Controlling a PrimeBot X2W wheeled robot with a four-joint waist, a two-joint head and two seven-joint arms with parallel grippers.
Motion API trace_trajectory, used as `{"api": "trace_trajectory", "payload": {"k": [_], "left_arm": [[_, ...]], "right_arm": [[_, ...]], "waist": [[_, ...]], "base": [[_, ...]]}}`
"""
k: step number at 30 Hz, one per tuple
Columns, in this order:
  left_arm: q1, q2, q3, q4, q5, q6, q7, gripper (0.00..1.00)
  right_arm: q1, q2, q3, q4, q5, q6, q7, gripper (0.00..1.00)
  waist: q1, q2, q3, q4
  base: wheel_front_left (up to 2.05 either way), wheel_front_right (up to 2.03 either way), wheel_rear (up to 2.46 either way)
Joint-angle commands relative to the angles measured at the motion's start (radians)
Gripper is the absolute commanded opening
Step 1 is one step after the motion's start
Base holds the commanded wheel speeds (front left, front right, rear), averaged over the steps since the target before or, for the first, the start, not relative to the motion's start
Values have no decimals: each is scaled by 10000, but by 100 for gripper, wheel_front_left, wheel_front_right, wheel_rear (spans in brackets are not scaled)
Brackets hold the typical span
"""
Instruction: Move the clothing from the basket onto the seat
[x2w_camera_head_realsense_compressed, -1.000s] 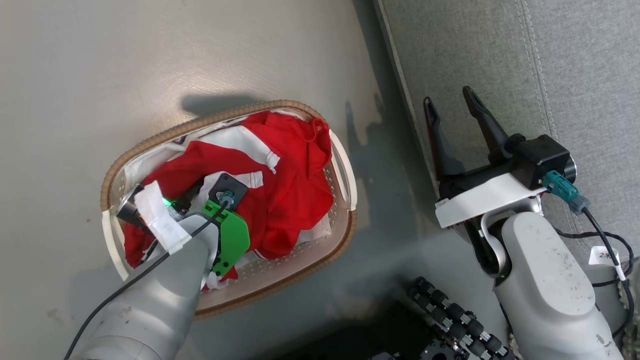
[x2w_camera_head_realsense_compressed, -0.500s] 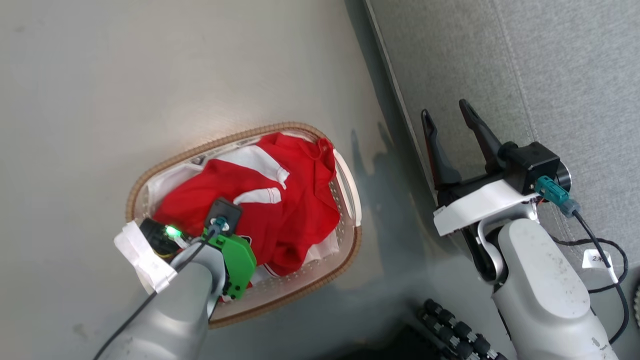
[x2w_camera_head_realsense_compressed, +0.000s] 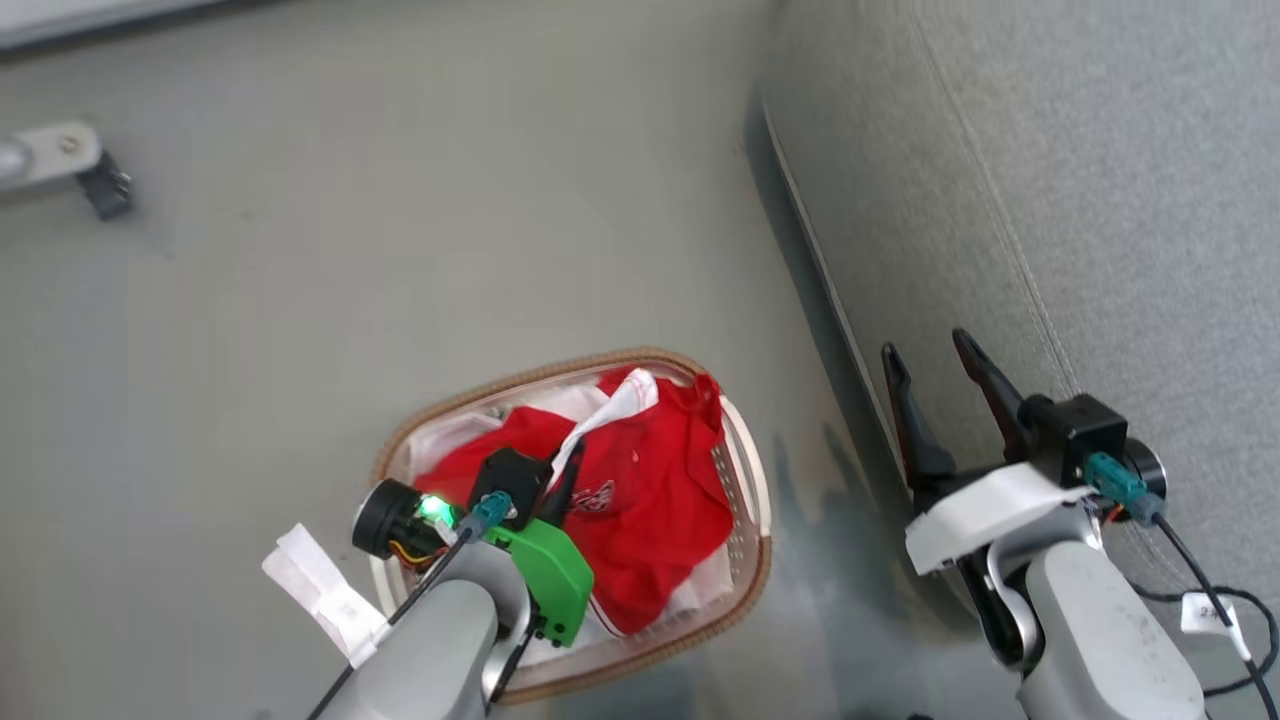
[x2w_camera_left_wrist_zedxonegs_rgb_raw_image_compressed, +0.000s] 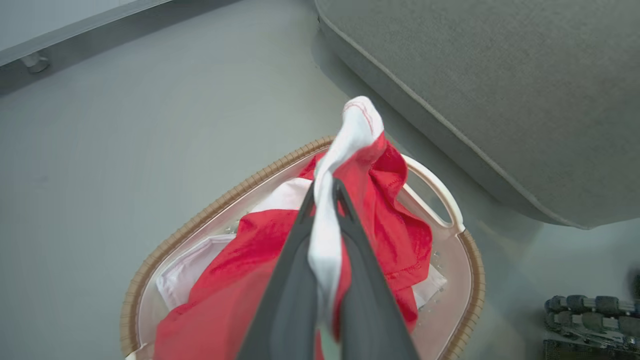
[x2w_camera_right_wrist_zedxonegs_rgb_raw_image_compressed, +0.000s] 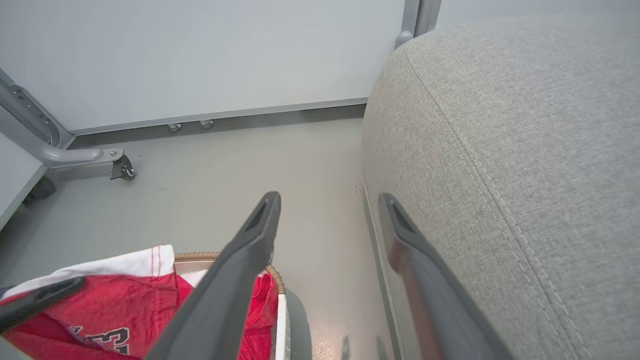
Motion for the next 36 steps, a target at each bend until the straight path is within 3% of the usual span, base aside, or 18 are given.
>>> {"api": "trace_trajectory", "payload": {"k": [1,19,28,36], "left_arm": [[301,6,58,-325,-126,31,-29,0],[1086,11,1049,-5123,39,-76,-19,0],[578,14,1157,-6125,-188,58,-20,0],[577,14,934,-6271,-299,131,-20,0]], "right_arm": [[283,-48,-60,31,-99,-6,-50,100],[1868,31,351,334,-212,-7,-50,100],[2368,-5,891,341,-259,-7,-50,100],[1865,-174,2180,-200,-77,-7,-50,100]], "waist": [[0,81,-1395,952],[0,81,-3753,1718],[0,81,-4289,1693],[0,81,-4387,1775]], "base": [[0,0,0],[0,0,0],[0,0,0],[0,0,0]]}}
